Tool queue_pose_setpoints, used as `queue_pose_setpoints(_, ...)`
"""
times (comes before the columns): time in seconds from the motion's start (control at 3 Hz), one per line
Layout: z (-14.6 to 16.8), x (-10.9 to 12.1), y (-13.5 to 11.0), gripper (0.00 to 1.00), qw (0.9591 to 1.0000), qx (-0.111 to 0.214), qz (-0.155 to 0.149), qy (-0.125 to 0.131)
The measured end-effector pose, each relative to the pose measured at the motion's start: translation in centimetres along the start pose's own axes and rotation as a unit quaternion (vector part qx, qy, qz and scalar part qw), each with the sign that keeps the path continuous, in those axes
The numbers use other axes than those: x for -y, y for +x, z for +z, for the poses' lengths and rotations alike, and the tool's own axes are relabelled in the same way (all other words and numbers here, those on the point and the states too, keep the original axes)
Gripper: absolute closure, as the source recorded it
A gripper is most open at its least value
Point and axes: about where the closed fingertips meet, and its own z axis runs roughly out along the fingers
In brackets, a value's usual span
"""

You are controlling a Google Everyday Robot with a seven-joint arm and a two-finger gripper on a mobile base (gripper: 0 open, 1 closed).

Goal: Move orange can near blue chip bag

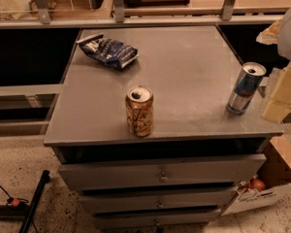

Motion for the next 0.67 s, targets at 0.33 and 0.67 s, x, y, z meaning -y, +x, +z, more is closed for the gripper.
queue_pose_setpoints(0.33, -0.1, 0.0, -0.1, 0.00, 1.0000, 0.002, -0.001, 0.002)
queue_pose_setpoints(0.67, -0.6, 0.1, -2.2, 0.00, 0.9982, 0.057, -0.012, 0.014)
